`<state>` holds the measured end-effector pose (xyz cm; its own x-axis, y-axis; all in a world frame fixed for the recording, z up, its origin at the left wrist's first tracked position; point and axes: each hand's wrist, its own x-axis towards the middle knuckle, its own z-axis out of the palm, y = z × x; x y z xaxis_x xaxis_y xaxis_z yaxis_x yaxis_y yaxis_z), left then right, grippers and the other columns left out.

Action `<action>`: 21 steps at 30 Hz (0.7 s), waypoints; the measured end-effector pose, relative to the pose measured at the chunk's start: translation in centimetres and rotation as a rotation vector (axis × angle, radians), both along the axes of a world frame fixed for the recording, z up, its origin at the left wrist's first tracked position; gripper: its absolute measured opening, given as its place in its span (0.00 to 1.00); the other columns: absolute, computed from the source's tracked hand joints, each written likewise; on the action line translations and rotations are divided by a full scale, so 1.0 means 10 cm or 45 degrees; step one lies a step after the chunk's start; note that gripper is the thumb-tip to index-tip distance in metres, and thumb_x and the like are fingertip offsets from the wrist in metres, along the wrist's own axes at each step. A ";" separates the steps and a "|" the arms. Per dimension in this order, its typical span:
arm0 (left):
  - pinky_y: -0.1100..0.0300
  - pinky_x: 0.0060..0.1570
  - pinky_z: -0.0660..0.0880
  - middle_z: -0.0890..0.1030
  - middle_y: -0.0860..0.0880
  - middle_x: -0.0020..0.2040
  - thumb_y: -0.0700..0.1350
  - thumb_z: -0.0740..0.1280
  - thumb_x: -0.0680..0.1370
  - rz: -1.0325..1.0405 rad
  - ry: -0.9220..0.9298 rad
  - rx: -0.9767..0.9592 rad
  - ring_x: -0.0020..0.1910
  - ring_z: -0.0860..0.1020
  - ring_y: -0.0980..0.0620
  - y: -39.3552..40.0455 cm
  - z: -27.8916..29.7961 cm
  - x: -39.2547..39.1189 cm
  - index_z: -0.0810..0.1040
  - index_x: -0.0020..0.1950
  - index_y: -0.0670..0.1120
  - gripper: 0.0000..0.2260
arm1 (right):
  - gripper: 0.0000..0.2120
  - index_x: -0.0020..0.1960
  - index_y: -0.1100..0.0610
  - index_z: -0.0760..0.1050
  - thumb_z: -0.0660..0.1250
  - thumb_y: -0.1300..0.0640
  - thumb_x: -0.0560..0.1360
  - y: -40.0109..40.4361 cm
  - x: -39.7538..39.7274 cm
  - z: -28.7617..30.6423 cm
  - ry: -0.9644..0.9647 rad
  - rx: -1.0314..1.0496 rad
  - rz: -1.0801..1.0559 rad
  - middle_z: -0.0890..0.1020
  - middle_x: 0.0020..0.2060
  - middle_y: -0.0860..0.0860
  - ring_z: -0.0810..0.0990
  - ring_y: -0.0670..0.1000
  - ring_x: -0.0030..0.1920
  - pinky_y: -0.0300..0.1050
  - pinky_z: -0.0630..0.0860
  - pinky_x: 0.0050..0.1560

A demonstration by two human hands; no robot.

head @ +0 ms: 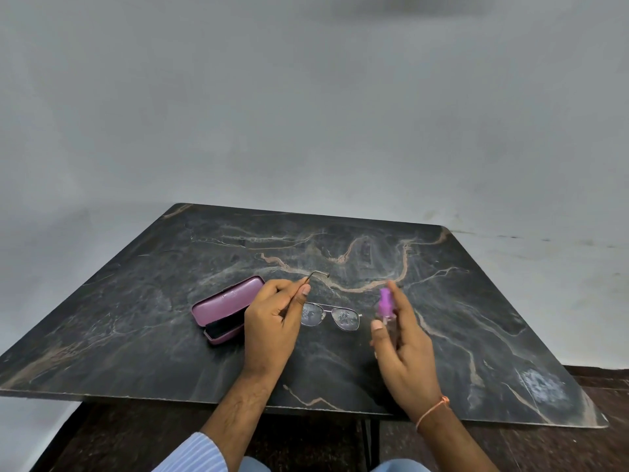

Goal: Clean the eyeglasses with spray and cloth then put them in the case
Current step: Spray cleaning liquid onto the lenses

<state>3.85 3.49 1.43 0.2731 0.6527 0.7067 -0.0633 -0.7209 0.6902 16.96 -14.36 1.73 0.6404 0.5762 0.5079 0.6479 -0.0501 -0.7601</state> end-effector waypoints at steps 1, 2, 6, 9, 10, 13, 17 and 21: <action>0.69 0.43 0.77 0.84 0.54 0.47 0.39 0.74 0.83 -0.002 -0.002 -0.006 0.44 0.83 0.55 0.00 0.00 0.00 0.89 0.62 0.43 0.09 | 0.27 0.81 0.39 0.64 0.66 0.47 0.84 -0.06 0.08 -0.02 0.039 -0.018 -0.028 0.83 0.45 0.41 0.82 0.44 0.42 0.48 0.83 0.49; 0.67 0.42 0.78 0.84 0.53 0.46 0.39 0.74 0.83 -0.004 -0.003 -0.010 0.44 0.83 0.54 0.00 -0.01 0.00 0.89 0.62 0.42 0.09 | 0.28 0.80 0.40 0.66 0.67 0.47 0.82 -0.12 0.16 -0.03 0.059 -0.030 -0.069 0.85 0.46 0.42 0.84 0.46 0.43 0.51 0.84 0.50; 0.62 0.39 0.80 0.84 0.52 0.46 0.40 0.74 0.83 0.001 0.003 -0.002 0.41 0.82 0.53 0.00 -0.02 0.00 0.89 0.62 0.42 0.08 | 0.24 0.75 0.44 0.74 0.72 0.52 0.80 -0.36 0.49 -0.03 0.056 -0.055 -0.216 0.87 0.51 0.39 0.86 0.43 0.49 0.51 0.84 0.56; 0.61 0.38 0.80 0.84 0.52 0.46 0.40 0.73 0.84 -0.001 0.011 0.010 0.41 0.82 0.52 0.00 -0.01 -0.01 0.88 0.63 0.42 0.09 | 0.21 0.71 0.44 0.76 0.73 0.53 0.80 -0.47 0.71 -0.01 0.121 -0.064 -0.292 0.87 0.53 0.40 0.86 0.43 0.53 0.52 0.83 0.61; 0.61 0.39 0.80 0.84 0.52 0.46 0.40 0.73 0.84 0.001 0.017 0.014 0.41 0.82 0.52 0.00 -0.02 -0.01 0.88 0.63 0.42 0.09 | 0.20 0.70 0.44 0.76 0.74 0.53 0.80 -0.48 0.78 0.00 0.133 -0.067 -0.325 0.87 0.53 0.40 0.86 0.43 0.53 0.52 0.82 0.62; 0.60 0.40 0.80 0.84 0.51 0.47 0.40 0.73 0.84 0.003 0.018 0.015 0.42 0.83 0.51 -0.01 -0.01 -0.02 0.88 0.63 0.41 0.09 | 0.19 0.68 0.43 0.76 0.74 0.52 0.80 -0.49 0.90 0.02 0.195 -0.062 -0.378 0.87 0.52 0.40 0.86 0.42 0.52 0.51 0.82 0.62; 0.56 0.40 0.81 0.84 0.50 0.47 0.39 0.73 0.84 0.011 0.036 0.036 0.43 0.83 0.51 -0.02 -0.02 -0.02 0.88 0.62 0.41 0.09 | 0.21 0.70 0.46 0.75 0.74 0.51 0.80 -0.48 0.93 0.02 0.240 -0.086 -0.425 0.86 0.52 0.39 0.85 0.38 0.51 0.50 0.82 0.62; 0.58 0.41 0.80 0.84 0.50 0.47 0.39 0.73 0.83 0.018 0.039 0.042 0.44 0.83 0.51 -0.04 0.00 -0.02 0.88 0.62 0.40 0.09 | 0.26 0.72 0.46 0.72 0.77 0.49 0.77 -0.50 0.94 -0.01 0.209 -0.112 -0.450 0.85 0.58 0.44 0.85 0.48 0.56 0.54 0.81 0.64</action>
<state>3.62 3.07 1.40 0.2859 0.6332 0.7193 -0.0318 -0.7439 0.6675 26.36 -19.33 1.68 0.8755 0.3423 0.3410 0.4495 -0.3180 -0.8348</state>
